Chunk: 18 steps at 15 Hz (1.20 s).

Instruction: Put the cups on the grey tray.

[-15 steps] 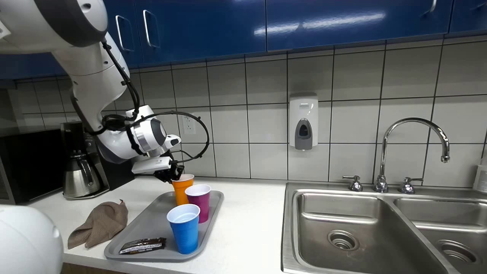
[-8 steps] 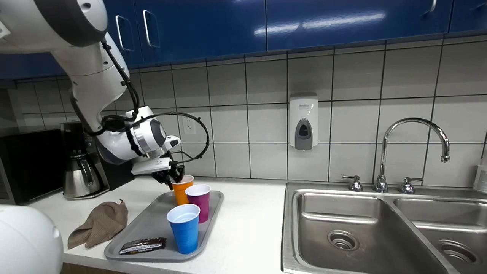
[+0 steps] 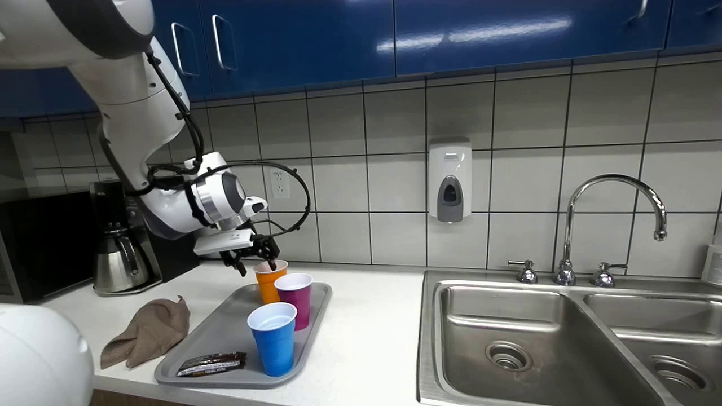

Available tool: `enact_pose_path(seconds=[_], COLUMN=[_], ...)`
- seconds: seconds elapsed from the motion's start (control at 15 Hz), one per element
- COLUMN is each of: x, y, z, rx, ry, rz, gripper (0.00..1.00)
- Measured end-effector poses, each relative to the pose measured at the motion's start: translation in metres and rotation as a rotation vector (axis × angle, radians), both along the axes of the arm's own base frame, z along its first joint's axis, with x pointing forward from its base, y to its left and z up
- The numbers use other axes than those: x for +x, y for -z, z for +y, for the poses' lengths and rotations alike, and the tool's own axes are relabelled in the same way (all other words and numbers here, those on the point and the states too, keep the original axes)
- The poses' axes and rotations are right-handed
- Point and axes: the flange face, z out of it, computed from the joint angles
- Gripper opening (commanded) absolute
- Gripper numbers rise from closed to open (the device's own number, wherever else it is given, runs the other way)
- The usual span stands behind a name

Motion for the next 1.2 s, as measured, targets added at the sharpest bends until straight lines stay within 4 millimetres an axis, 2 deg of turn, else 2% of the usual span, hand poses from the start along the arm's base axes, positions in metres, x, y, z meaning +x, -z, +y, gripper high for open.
enact_pose_path(seconds=[0.47, 0.8, 1.2], x=[-0.01, -0.023, -0.044], y=[-0.038, -0.061, -0.07], z=[-0.014, -0.037, -0.055], rx=[0.021, 0.015, -0.001], ry=[0.017, 0.059, 0.106], rz=[-0.034, -0.021, -0.024], gripper=[1.0, 1.0, 1.0])
